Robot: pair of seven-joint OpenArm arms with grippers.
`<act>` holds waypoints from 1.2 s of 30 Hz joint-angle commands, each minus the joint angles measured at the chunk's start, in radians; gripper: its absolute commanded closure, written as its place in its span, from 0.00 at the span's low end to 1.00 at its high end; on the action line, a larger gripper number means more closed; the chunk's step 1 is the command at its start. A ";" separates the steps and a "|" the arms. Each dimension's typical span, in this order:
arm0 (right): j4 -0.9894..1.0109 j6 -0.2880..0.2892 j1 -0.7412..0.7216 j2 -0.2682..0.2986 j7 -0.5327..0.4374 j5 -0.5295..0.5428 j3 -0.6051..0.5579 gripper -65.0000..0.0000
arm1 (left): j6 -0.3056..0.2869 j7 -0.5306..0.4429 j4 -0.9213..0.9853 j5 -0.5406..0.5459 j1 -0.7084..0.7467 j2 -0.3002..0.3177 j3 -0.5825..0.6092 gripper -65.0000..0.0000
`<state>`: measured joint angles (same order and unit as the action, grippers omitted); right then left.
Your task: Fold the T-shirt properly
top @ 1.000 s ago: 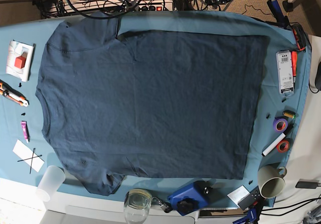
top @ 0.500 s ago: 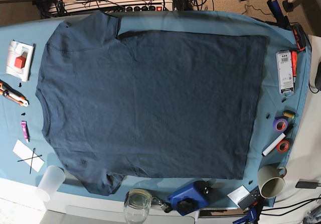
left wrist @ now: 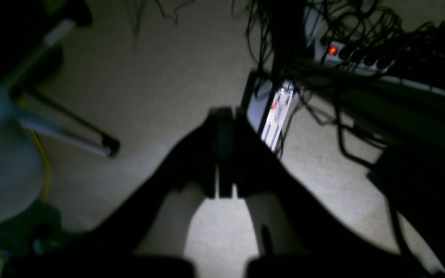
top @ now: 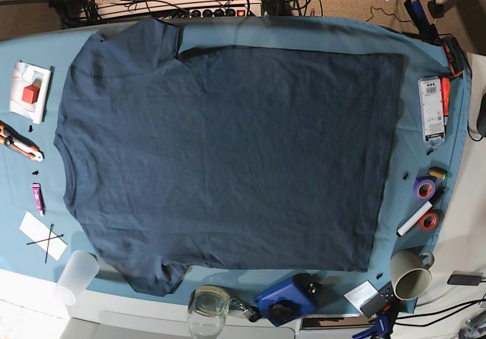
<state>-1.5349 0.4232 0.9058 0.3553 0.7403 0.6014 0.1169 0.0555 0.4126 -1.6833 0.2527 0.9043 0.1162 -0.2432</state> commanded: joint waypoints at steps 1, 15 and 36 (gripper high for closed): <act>-0.044 0.020 0.034 0.012 0.006 0.025 0.037 1.00 | 0.001 -0.002 -0.048 -0.016 0.037 0.003 -0.002 1.00; -0.340 0.246 0.144 0.002 0.169 0.414 0.481 1.00 | 0.084 0.076 -0.489 -0.113 0.129 0.003 -0.004 1.00; -0.383 0.275 -0.016 -0.087 0.259 0.497 0.631 0.41 | 0.082 0.096 -0.607 -0.167 0.126 0.003 -0.004 1.00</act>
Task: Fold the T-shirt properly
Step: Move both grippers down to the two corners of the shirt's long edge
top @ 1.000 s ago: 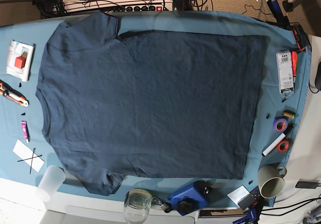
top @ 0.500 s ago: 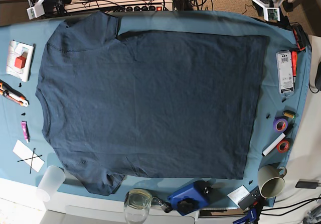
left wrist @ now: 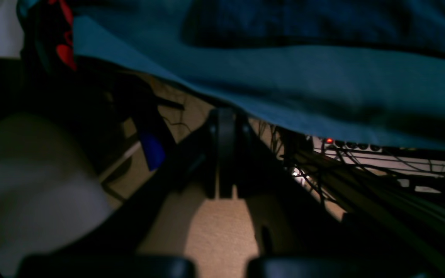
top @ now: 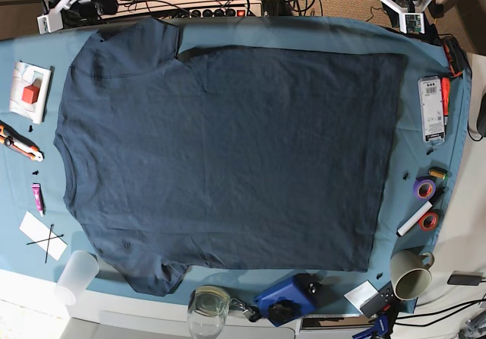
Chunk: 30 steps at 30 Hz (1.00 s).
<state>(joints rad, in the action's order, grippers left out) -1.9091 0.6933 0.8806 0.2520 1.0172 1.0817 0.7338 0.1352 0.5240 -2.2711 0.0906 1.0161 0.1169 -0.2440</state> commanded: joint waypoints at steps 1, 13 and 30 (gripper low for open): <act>-0.002 0.003 -0.014 0.017 -0.013 0.014 0.014 0.41 | 0.003 -0.016 -0.019 -0.005 0.013 0.002 -0.003 1.00; 0.224 -0.017 -0.167 0.016 -0.013 0.018 0.014 0.41 | 0.003 -0.016 -0.019 -0.005 0.012 0.002 -0.002 1.00; 0.351 0.005 -0.204 0.017 0.208 0.314 0.014 0.41 | 0.003 -0.019 -0.019 -0.005 0.012 0.002 -0.002 1.00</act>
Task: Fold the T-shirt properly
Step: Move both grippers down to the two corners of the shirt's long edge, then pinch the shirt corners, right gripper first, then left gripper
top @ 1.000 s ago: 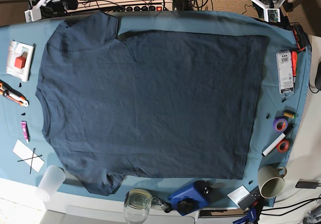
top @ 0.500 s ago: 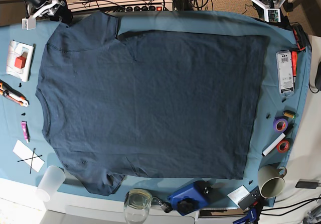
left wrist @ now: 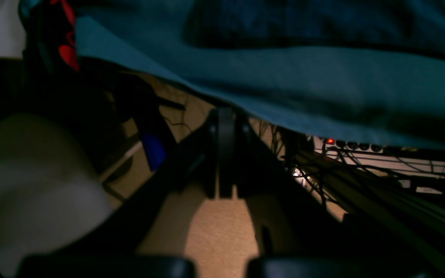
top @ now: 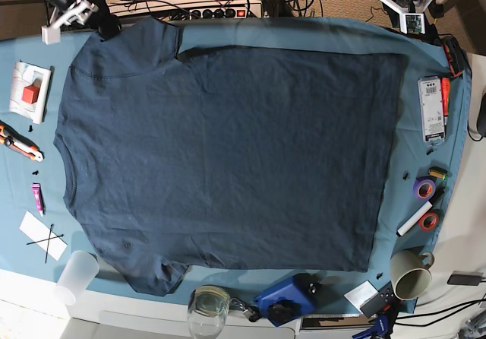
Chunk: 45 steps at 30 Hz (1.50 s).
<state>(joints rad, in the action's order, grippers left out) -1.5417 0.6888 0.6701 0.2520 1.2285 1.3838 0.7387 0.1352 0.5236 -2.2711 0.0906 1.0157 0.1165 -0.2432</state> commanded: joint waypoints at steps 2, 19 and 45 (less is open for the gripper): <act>-0.016 0.009 0.045 0.017 0.014 0.047 0.010 0.41 | 0.003 -0.019 -0.019 -0.005 0.012 0.003 -0.003 1.00; -0.016 0.009 0.005 0.011 0.058 0.100 0.066 0.41 | -0.004 -0.022 -0.019 -0.005 -0.021 0.003 -0.003 1.00; -0.014 0.009 -0.074 -0.075 -0.095 -0.105 -0.122 0.41 | -0.004 -0.037 -0.019 -0.005 -0.021 0.003 -0.003 1.00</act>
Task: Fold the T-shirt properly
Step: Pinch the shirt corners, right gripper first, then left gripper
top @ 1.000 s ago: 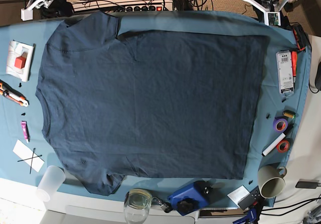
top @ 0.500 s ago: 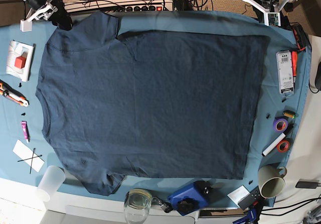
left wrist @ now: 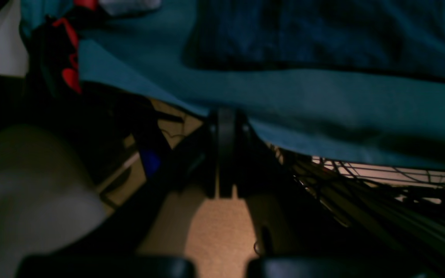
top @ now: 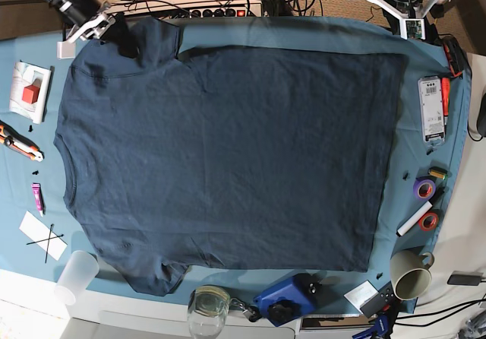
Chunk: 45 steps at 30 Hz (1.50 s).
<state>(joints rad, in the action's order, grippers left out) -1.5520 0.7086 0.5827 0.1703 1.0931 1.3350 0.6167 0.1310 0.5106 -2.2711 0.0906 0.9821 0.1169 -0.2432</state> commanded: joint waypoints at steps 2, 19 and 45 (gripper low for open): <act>-0.004 -0.010 0.013 0.001 0.040 -0.059 0.000 0.41 | 0.000 -0.032 -0.019 -0.005 0.009 0.002 -0.003 1.00; -0.004 -0.010 0.013 0.010 0.053 -0.091 0.000 0.41 | 0.176 0.017 -0.019 0.217 -0.173 0.000 -0.004 0.79; -0.004 -0.010 0.013 0.010 0.077 -0.102 0.000 0.41 | -0.380 0.224 0.377 0.911 -0.355 0.003 -0.403 0.83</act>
<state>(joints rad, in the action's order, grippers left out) -1.5570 0.7193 0.5816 0.1741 1.1069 1.3060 0.6159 -0.2378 0.7544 -1.8755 0.9730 0.6270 0.1135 -0.6426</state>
